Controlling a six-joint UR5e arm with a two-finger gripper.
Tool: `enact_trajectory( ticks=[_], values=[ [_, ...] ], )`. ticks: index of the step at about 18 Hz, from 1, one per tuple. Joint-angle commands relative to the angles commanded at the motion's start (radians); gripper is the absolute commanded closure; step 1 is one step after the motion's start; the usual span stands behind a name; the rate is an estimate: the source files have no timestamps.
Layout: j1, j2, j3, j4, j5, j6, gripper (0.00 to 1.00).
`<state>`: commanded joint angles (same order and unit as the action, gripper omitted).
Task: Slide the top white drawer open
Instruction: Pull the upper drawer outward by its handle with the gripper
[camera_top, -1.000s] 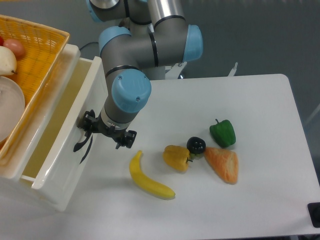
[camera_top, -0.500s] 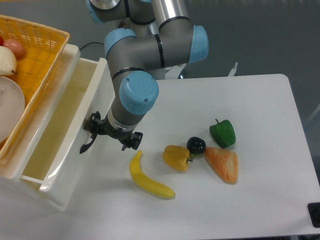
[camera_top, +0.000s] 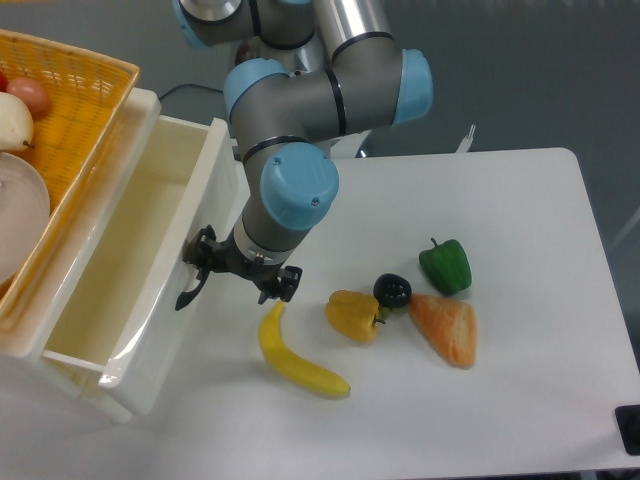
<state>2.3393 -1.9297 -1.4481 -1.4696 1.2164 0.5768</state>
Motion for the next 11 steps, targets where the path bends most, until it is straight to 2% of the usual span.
enact_trajectory(
  ticks=[11],
  values=[
    [0.029,-0.006,0.009,0.002,0.002,0.017,0.0]
  ],
)
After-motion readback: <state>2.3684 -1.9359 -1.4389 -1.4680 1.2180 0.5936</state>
